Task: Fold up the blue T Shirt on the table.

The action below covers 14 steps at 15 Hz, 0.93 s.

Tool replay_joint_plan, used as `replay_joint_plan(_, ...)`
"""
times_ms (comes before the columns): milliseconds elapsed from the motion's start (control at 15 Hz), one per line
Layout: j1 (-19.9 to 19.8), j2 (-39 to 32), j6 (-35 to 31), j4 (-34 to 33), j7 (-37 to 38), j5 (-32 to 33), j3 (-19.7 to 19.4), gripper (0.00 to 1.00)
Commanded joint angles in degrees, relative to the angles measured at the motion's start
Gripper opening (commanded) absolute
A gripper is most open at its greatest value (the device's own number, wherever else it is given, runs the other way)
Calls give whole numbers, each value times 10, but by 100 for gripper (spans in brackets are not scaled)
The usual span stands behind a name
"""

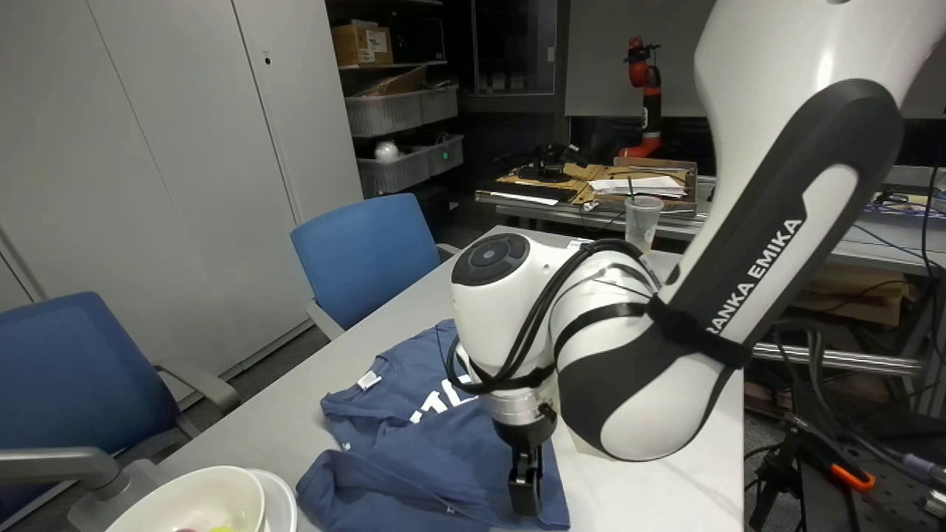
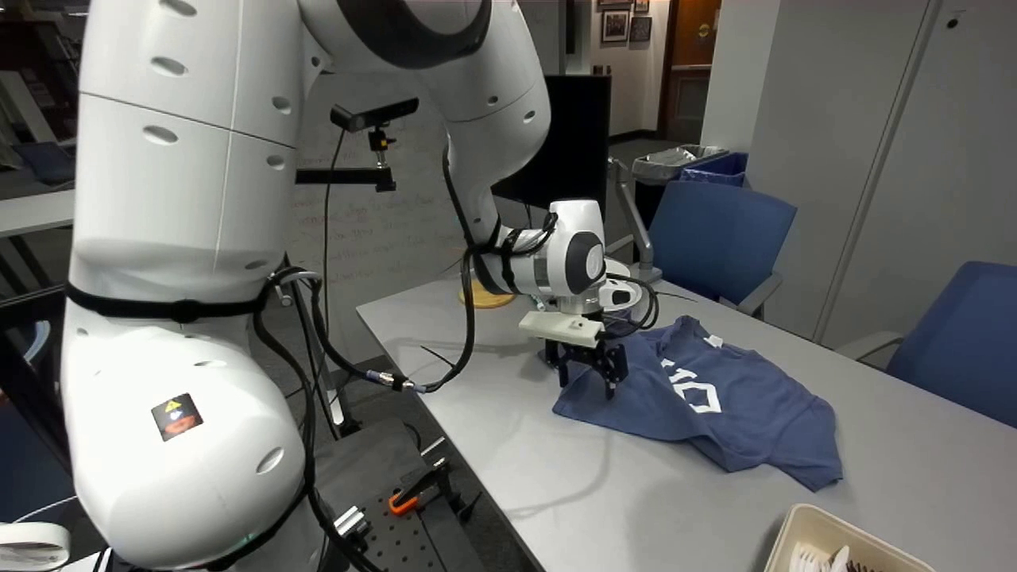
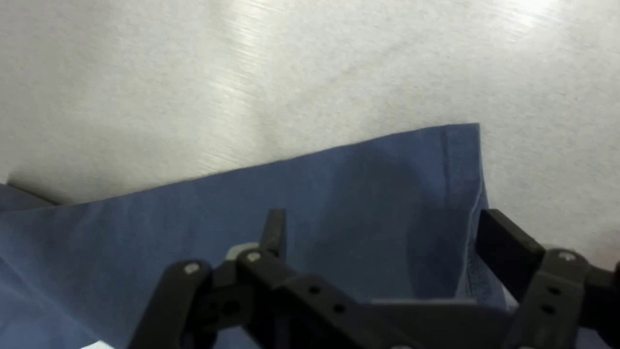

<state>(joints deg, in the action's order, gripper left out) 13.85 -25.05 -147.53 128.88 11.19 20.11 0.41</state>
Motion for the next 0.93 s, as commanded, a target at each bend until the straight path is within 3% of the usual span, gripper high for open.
replay_joint_plan(0,-12,-30,24,-33,-51,-17,14,100)
replay_joint_plan(467,4,-72,41,-62,-55,-19,25,99)
replay_joint_plan(533,6,-75,43,-64,-52,-19,25,83)
replay_joint_plan(667,10,-77,48,-66,-45,-17,24,71)
replay_joint_plan(867,16,-74,54,-67,-35,-13,23,46)
